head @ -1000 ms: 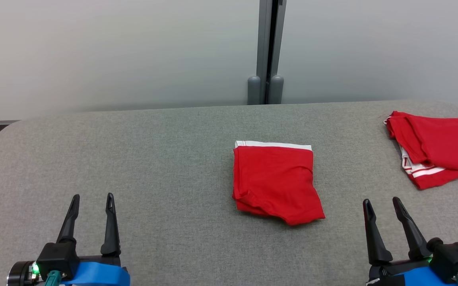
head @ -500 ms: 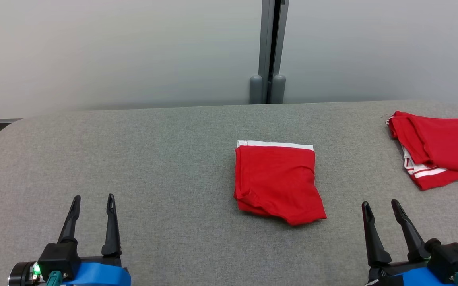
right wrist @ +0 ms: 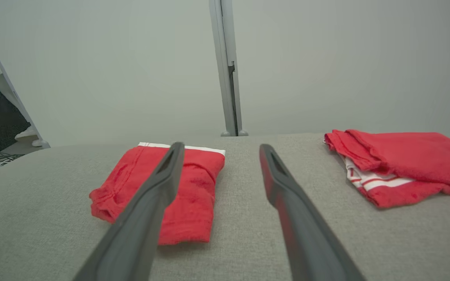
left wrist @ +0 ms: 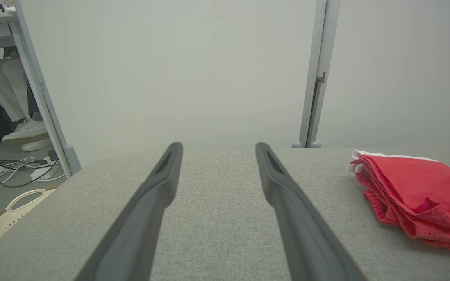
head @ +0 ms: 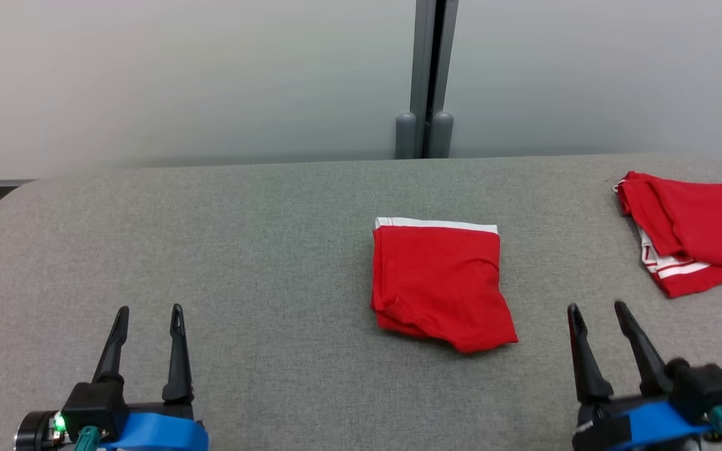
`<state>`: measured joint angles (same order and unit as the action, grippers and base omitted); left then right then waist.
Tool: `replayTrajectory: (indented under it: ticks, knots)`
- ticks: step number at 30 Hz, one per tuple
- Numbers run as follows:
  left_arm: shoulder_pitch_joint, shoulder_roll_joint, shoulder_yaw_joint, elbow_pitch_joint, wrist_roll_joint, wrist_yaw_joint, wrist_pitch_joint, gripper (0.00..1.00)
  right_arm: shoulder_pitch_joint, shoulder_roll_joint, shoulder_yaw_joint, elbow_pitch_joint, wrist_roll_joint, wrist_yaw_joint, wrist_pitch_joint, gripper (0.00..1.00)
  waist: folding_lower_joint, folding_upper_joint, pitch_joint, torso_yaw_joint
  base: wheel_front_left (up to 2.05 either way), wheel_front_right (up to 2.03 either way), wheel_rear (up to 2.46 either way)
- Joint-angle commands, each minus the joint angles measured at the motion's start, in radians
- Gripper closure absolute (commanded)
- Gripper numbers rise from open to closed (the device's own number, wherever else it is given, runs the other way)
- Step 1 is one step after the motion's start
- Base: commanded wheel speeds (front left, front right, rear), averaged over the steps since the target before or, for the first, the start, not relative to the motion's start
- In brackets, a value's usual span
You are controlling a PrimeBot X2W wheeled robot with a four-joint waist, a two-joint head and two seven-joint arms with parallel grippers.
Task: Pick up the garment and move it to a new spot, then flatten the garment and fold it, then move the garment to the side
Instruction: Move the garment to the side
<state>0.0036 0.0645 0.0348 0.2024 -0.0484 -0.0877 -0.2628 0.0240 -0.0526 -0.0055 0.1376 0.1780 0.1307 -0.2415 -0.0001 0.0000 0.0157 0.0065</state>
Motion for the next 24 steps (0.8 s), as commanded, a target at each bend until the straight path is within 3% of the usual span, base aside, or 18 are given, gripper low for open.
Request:
replayTrajectory:
  ticks: [1, 11, 24]
  knots:
    - [-0.015, 0.0, -0.002, -0.004, -0.001, 0.003, -0.003, 0.0, -0.041, -0.003, 0.006, 0.006, -0.006, 0.0, 0.006, 0.0, 0.0001, 0.0, 0.012, 0.003, 0.0, 0.0, 0.0]
    - [-0.089, -0.003, -0.03, -0.005, -0.004, -0.007, -0.003, 0.0, -0.375, -0.059, 0.082, 0.179, -0.009, 0.0, 0.064, 0.0, 0.0001, 0.0, 0.113, 0.052, 0.0, 0.0, 0.0]
    - [-0.148, -0.01, -0.052, -0.007, -0.017, -0.002, -0.003, 0.0, -0.528, -0.081, 0.078, 0.562, 0.008, 0.0, 0.027, 0.0, 0.0001, 0.0, 0.215, 0.127, 0.0, 0.0, 0.0]
